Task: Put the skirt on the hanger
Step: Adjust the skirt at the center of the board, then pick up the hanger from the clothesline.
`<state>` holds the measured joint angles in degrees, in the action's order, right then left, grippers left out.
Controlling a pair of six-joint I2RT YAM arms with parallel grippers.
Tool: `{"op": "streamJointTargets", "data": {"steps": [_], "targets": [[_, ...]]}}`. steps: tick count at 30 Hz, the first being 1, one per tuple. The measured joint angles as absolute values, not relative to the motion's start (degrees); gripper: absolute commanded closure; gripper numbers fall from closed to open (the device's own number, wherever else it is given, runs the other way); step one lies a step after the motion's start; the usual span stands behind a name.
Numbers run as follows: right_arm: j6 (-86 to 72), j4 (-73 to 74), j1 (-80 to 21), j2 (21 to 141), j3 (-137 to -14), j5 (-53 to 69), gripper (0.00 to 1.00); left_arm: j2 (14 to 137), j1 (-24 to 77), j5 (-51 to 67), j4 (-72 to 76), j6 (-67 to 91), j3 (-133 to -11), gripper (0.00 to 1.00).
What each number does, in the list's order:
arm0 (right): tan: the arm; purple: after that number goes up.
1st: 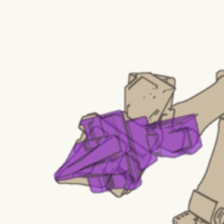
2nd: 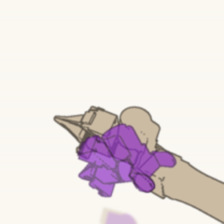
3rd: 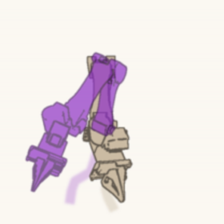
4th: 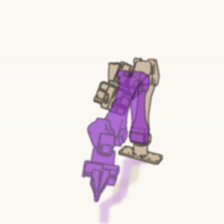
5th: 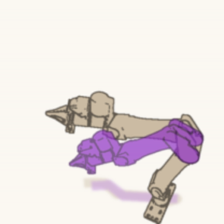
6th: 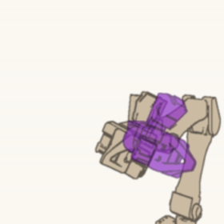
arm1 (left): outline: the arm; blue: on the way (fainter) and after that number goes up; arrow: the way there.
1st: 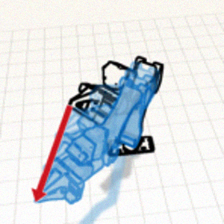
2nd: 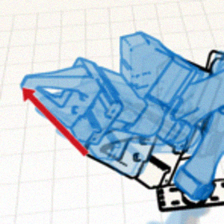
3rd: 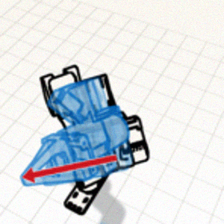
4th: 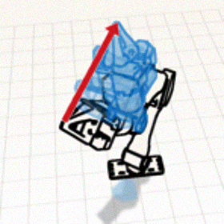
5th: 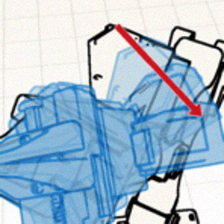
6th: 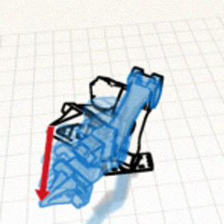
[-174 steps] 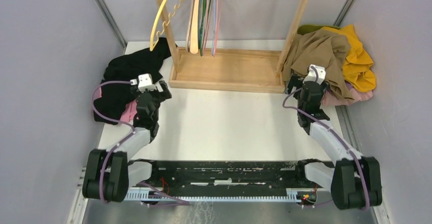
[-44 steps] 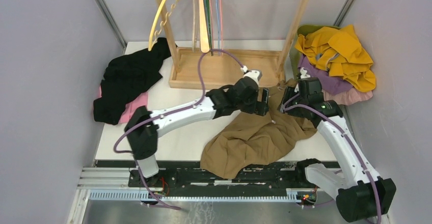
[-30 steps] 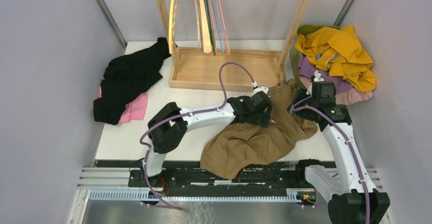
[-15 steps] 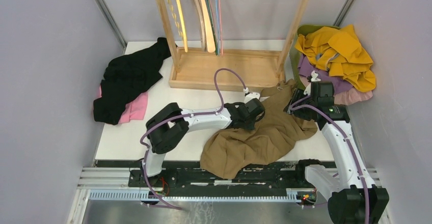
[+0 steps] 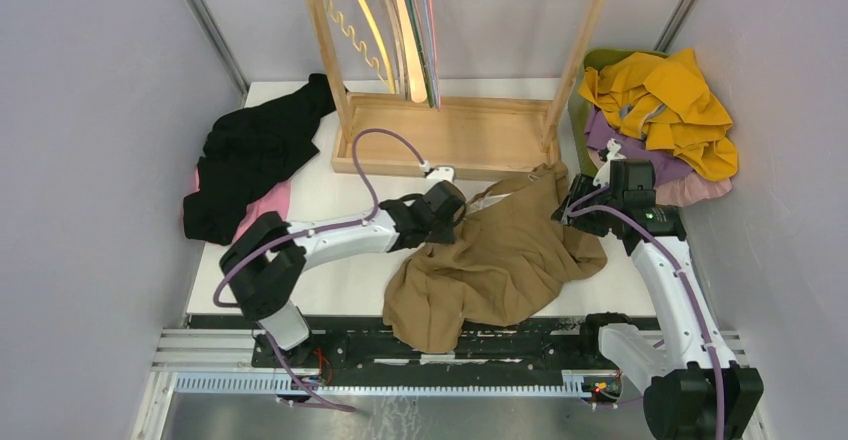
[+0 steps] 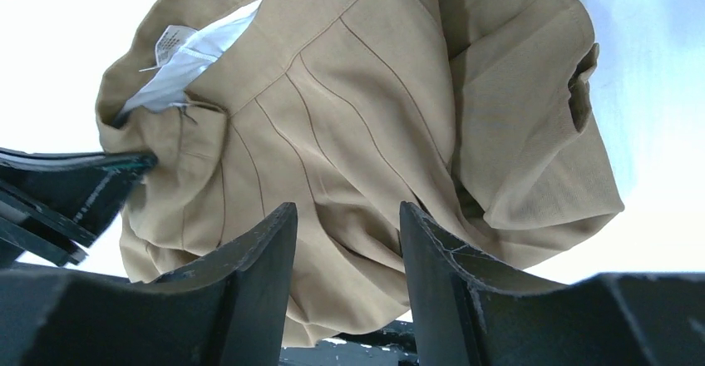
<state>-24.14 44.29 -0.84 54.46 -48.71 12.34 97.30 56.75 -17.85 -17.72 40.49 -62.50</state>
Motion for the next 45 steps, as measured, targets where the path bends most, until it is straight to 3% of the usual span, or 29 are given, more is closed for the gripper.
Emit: {"op": "streamJointTargets", "data": {"steps": [10,17,21,25,31,33,35,45], "targets": [[-24.9,40.3,-0.9,57.6,-46.3,18.7,0.50,85.4,46.9,-15.2,-15.9,39.3,-52.9,0.78],[-26.1,38.3,-6.3,60.4,-46.7,19.9,0.53,77.9,41.1,-13.6,-15.4,38.6,-48.5,0.54],[-26.7,40.2,-11.3,62.5,-52.6,18.8,0.60,77.7,40.2,-13.1,-15.6,38.3,-48.3,0.46],[-27.0,43.0,-13.0,65.9,-67.2,18.0,0.64,77.6,40.2,-12.7,-15.9,38.1,-48.3,0.44],[-27.6,42.2,-13.7,76.9,-94.3,19.3,0.60,77.3,40.2,-9.8,-18.0,38.1,-48.3,0.37],[-27.7,41.8,-14.6,81.6,-102.8,19.7,0.59,77.0,40.3,-9.1,-19.1,38.1,-48.3,0.28],[-27.7,41.4,-15.6,85.8,-109.3,19.9,0.58,76.2,40.2,-8.6,-20.6,38.0,-48.4,0.01],[-27.1,44.0,-21.1,103.3,-135.5,15.3,0.56,66.6,42.4,-5.4,-23.7,37.6,-48.0,0.01]]}}
